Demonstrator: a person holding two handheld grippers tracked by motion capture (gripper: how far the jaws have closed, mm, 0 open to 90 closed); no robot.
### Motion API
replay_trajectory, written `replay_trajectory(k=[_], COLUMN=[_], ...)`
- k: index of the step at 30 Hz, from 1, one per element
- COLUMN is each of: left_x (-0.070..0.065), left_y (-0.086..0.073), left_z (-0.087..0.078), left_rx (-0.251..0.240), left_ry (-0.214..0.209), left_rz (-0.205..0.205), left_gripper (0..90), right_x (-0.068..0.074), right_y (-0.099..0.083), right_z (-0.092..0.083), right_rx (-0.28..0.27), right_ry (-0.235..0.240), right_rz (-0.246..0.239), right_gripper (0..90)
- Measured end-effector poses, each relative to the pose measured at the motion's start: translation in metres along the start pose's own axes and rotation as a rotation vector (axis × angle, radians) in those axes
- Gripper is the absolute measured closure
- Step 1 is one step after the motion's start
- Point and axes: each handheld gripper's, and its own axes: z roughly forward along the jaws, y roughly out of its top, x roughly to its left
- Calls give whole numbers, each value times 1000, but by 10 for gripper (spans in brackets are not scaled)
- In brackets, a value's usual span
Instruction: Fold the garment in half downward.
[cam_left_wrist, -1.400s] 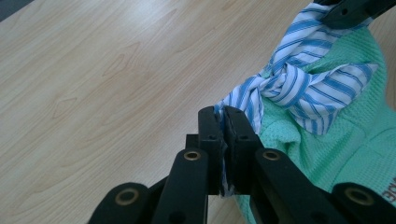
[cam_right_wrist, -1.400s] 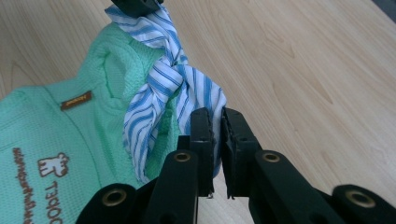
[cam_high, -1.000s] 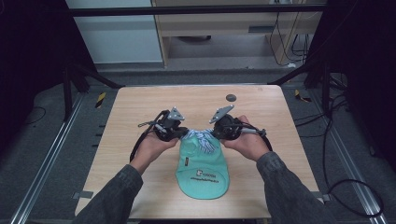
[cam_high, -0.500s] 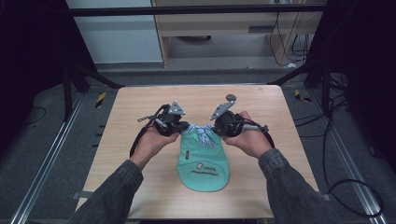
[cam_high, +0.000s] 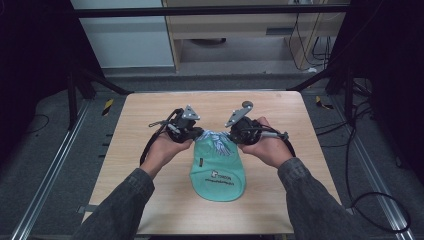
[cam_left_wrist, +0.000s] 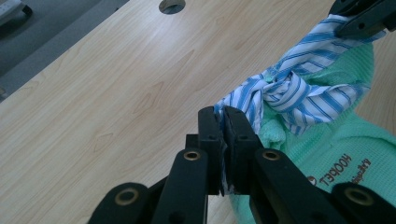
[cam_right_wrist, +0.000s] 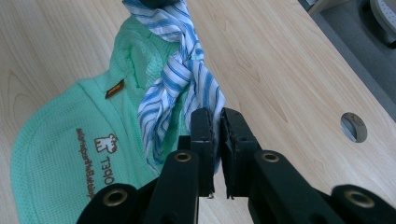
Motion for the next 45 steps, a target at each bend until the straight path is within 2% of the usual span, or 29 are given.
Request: replay_trajectory(k=[14, 20, 36, 45], left_x=[-4, -7, -5, -3], left_y=[7, 9, 11, 17], left_z=[-1, -4, -5, -7], left_rx=[-9, -14, -17, -27], left_ry=[3, 17, 14, 29], left_rz=[23, 35, 40, 46], left_gripper=[865, 866, 866, 866], right_x=[-5, -5, -8, -15], right_y=[-4, -3, -2, 1], right_z=[-4, -3, -1, -4], right_rx=[-2, 7, 8, -5], right_ry=[-10, -16, -28, -43], right_rz=[0, -9, -13, -6], right_gripper=[839, 839, 841, 841])
